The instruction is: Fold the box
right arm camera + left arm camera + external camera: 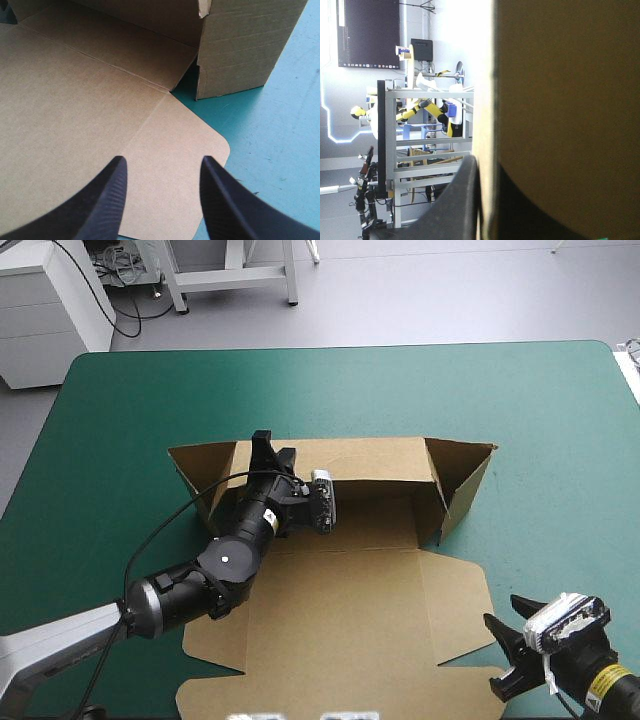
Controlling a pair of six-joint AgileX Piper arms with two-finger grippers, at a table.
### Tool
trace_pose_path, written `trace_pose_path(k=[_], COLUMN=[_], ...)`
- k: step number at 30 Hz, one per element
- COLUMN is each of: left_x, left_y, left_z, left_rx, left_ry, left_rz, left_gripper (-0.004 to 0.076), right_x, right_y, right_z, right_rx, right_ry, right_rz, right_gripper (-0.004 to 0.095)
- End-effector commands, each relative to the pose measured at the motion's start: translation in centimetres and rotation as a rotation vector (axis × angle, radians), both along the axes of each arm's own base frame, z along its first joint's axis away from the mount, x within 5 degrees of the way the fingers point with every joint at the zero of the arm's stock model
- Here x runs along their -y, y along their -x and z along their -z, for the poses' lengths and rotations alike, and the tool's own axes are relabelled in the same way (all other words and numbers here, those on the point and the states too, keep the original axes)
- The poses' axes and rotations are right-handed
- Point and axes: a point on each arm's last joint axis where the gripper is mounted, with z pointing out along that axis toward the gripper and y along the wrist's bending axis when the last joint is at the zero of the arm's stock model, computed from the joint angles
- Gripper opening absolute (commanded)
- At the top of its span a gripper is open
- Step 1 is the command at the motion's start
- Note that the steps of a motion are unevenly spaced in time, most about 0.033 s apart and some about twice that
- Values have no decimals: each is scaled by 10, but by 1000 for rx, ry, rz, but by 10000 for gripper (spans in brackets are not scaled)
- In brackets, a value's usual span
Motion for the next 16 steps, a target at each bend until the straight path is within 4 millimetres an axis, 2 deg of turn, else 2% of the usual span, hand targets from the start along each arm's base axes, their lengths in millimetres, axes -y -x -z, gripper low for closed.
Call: trace_pose_path(k=[1, 6, 11, 16], left_x=[0, 0, 0, 0], left_y=[4, 4, 4, 4], left_z=[-19, -19, -19, -19], left_rx=[46, 42, 42, 42], left_ry=[80, 92, 92, 92], left_rz=[8, 7, 7, 7], left_gripper=[-8, -9, -8, -9], right_x=[-2, -1, 2, 6], right_y=[-2, -3, -4, -2], right_z=[-12, -12, -14, -27], right_rx=[76, 53, 89, 94], right_ry=[-36, -70, -23, -64], right_rz=[-7, 18, 33, 66], right_gripper=[506, 507, 507, 507])
